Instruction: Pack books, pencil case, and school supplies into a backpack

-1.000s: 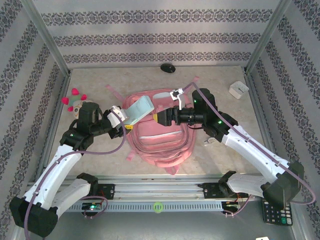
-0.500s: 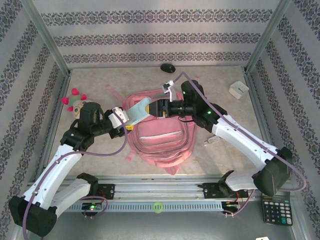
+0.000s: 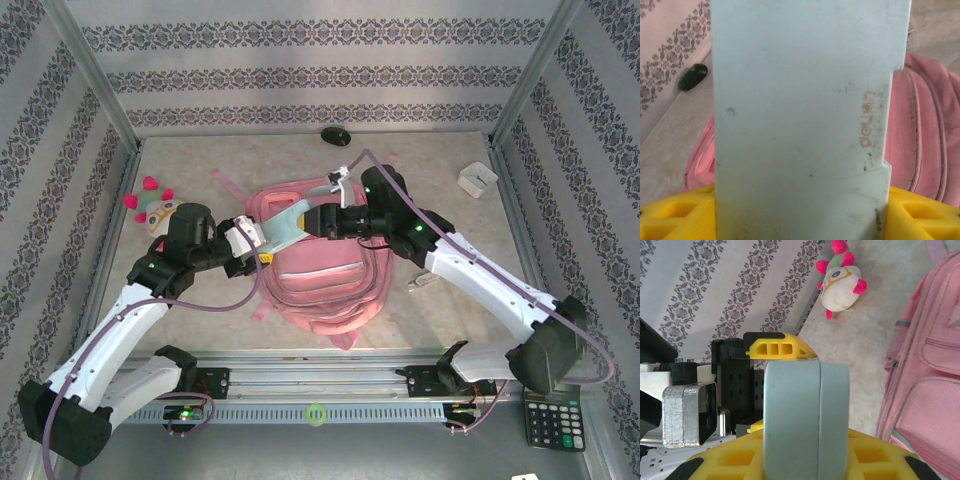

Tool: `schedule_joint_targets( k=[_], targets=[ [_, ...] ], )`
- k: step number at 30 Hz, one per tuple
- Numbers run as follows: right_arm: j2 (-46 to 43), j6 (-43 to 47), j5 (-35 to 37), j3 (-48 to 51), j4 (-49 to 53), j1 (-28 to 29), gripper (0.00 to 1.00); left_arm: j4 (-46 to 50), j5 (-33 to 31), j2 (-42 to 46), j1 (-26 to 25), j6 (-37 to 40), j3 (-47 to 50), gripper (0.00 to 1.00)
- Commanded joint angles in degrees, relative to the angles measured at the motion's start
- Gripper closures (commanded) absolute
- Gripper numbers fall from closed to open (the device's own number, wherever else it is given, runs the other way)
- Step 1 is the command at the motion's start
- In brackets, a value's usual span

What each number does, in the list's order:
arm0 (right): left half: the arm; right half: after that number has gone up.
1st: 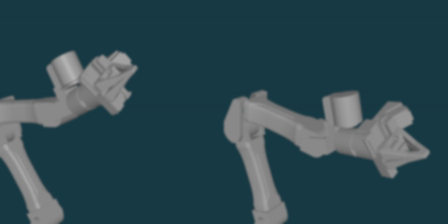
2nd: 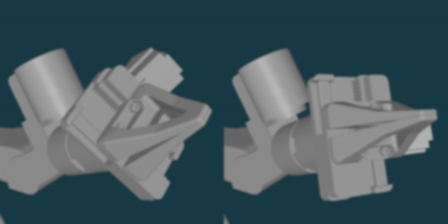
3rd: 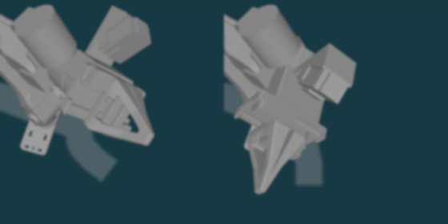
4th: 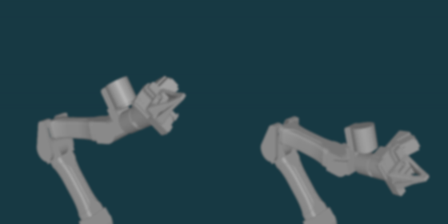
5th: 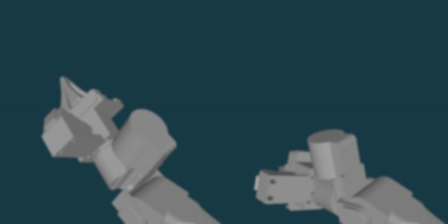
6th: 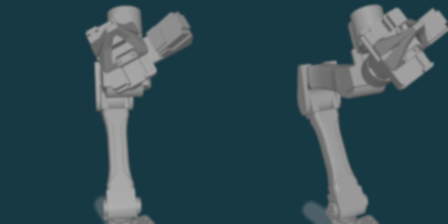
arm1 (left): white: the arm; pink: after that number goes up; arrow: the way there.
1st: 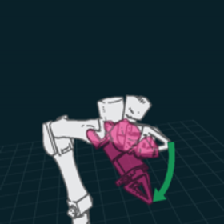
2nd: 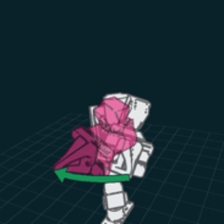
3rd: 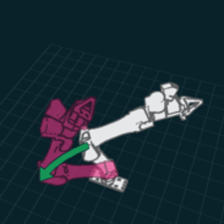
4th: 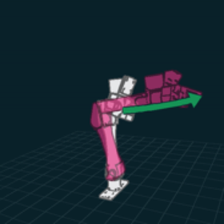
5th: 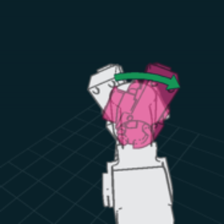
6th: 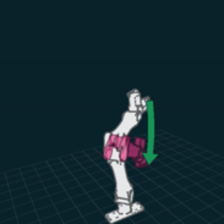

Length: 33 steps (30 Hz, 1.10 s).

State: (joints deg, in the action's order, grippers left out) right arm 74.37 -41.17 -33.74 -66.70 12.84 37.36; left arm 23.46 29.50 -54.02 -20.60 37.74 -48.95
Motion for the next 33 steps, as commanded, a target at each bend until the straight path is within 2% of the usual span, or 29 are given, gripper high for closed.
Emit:
schedule_joint_targets(
  k=[1, 5, 10, 14, 20, 30, 33],
  targets=[
    [-7.21, -0.72, 2.86, 4.02, 0.35, -6.53, 0.82, 0.90, -1.59, -0.52, 0.25, -0.78, -1.45, 0.31],
    [-15.69, -2.28, 0.56, 11.44, 0.53, -17.74, 0.83, 1.44, -4.08, -3.93, -3.69, 0.29, -2.14, 0.30],
    [-24.60, -4.39, -7.29, 19.14, 1.52, -35.80, 0.83, 2.31, -9.94, -12.06, -13.87, 3.22, -3.04, 0.30],
    [-27.95, -5.96, -10.57, 22.87, 1.49, -43.46, 0.83, -1.90, -12.92, -18.06, -20.62, 3.87, -2.64, 0.29],
    [-29.36, -6.72, -12.03, 25.17, 0.93, -46.40, 0.84, -9.93, -15.90, -25.42, -25.44, 2.78, -2.78, 0.28],
    [-29.45, -7.15, -12.32, 26.16, 0.19, -46.42, 0.84, -11.58, -16.73, -31.22, -26.77, 3.50, -3.71, 0.25],
    [-29.53, -7.42, -12.41, 26.40, -0.10, -46.42, 0.84, -14.65, -19.30, -32.42, -27.07, 2.87, -2.78, 0.25]
  ],
)
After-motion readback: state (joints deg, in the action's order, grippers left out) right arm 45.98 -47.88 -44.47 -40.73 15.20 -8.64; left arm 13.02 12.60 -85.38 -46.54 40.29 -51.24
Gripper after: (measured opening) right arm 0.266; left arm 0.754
